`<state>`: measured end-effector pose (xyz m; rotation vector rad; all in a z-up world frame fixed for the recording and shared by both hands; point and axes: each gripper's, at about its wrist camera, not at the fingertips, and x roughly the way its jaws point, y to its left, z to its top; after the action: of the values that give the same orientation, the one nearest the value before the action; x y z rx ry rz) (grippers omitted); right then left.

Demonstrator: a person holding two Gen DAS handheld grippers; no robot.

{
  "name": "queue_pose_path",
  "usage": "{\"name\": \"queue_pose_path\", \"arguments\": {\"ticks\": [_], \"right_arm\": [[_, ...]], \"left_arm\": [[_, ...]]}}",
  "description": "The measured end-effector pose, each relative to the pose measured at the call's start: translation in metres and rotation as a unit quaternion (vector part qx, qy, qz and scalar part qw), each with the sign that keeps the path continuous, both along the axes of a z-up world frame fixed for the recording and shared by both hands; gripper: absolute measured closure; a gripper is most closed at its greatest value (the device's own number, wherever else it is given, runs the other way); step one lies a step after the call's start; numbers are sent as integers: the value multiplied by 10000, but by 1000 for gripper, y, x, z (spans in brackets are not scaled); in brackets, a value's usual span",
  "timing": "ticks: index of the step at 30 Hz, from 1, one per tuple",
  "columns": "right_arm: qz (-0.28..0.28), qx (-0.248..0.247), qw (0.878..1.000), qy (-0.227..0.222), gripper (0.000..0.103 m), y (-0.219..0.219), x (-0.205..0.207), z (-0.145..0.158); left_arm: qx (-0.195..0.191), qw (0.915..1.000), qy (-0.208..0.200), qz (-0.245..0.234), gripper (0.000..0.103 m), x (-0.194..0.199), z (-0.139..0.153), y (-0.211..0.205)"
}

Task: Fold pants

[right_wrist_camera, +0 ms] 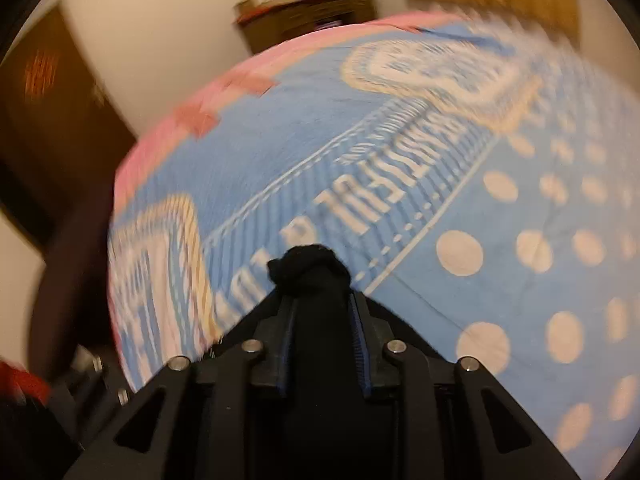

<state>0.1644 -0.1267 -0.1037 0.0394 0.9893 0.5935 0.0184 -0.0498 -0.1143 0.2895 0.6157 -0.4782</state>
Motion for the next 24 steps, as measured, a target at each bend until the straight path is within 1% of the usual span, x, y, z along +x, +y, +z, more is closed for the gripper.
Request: {"name": "queue_pose_path", "arguments": {"ticks": [2, 4, 6, 7, 9, 11, 12, 13, 15, 17, 18, 20, 21, 22, 23, 24], "right_arm": [[-104, 521, 9985, 141, 74, -14, 6, -7], [-212, 1080, 9933, 349, 74, -28, 10, -15], [-240, 1390, 9890, 442, 74, -37, 12, -15], [-219, 1407, 9890, 402, 74, -38, 9, -12], [-319, 1451, 9888, 148, 73, -43, 2, 0], [-625, 1683, 9835, -214, 73, -56, -10, 19], [-695, 1719, 9821, -338, 73, -60, -12, 26], [-743, 1589, 9828, -574, 73, -61, -16, 38], [-575, 1057, 9888, -880, 73, -50, -21, 52], [-180, 847, 9924, -878, 74, -34, -22, 57], [123, 724, 9936, -856, 78, -22, -24, 56], [491, 420, 9952, -737, 80, 0, -19, 45], [450, 157, 9972, -580, 81, 8, -9, 33], [317, 41, 9988, -382, 83, 9, 2, 19], [133, 159, 9993, -310, 89, 5, 14, 10], [15, 332, 9991, -277, 89, -1, 24, 4]], "left_arm": [[-15, 10000, -37, -3, 30, 0, -2, -1], [32, 9999, -90, -55, 30, -1, -2, -3], [-2, 9999, -57, -90, 30, -3, 0, 1], [-82, 9999, -1, -102, 30, -2, 2, 2], [-180, 9998, 71, -84, 30, -1, 4, 5], [-227, 9996, 135, -73, 29, 2, 4, 13], [-208, 9996, 153, -71, 29, 4, 3, 14], [-175, 9997, 146, -63, 28, 4, 3, 13], [-125, 9998, 122, -58, 27, 3, 2, 12], [-116, 9998, 129, -32, 26, 4, 2, 11], [-125, 9998, 136, -25, 26, 5, 1, 10], [-112, 9999, 128, -14, 25, 6, -1, 8], [-50, 10000, 85, 3, 25, 6, -3, 7], [0, 10000, 39, 13, 25, 4, -4, 6], [45, 10000, -24, 1, 25, 3, -5, 6], [55, 10000, -42, -15, 25, 2, -7, 6]]}}
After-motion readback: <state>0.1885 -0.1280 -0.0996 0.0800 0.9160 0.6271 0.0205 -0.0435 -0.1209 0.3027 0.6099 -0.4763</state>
